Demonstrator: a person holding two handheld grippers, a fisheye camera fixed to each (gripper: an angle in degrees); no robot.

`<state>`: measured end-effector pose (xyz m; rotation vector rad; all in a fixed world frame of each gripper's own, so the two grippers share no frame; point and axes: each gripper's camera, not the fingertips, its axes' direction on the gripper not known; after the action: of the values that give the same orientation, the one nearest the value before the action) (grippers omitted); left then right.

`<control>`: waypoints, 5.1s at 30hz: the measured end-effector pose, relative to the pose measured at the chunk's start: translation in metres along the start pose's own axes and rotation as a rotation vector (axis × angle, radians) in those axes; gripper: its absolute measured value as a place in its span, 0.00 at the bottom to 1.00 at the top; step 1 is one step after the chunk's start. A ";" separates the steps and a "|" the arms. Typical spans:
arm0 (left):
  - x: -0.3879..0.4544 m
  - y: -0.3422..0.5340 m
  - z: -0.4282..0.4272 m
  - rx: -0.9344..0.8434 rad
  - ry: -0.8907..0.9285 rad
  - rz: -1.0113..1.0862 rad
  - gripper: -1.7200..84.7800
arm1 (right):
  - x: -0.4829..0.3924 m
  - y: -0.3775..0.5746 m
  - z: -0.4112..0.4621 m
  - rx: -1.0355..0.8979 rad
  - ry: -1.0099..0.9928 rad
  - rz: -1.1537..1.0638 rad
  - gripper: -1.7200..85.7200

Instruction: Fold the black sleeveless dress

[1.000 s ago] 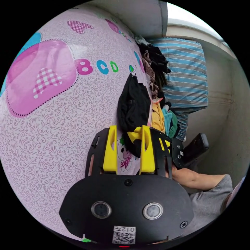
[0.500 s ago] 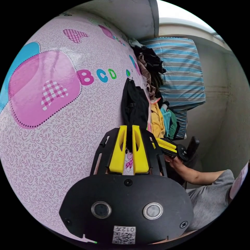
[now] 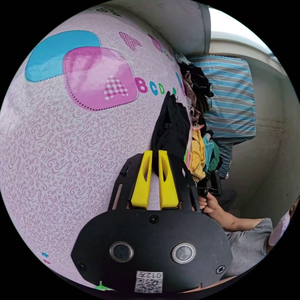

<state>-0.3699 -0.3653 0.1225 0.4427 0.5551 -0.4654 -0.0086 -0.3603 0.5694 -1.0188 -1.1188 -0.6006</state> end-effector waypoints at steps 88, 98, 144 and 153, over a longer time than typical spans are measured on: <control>0.013 0.092 -0.079 0.063 0.020 -0.371 0.04 | 0.085 -0.246 -0.022 -0.294 -0.172 -0.406 0.01; 0.031 0.079 -0.053 -0.047 0.031 -0.403 0.04 | 0.081 -0.253 0.015 -0.348 -0.067 -0.412 0.01; 0.278 0.025 0.093 -0.262 -0.569 0.284 0.02 | 0.106 -0.318 0.049 -0.397 -0.096 -0.395 0.02; 0.339 0.014 0.096 -0.229 -0.509 0.422 0.02 | 0.095 -0.336 0.013 -0.371 0.044 -0.483 0.01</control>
<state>-0.0692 -0.5035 0.0007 0.1981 0.0139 -0.0945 -0.2572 -0.4887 0.7786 -1.0426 -1.2497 -1.2477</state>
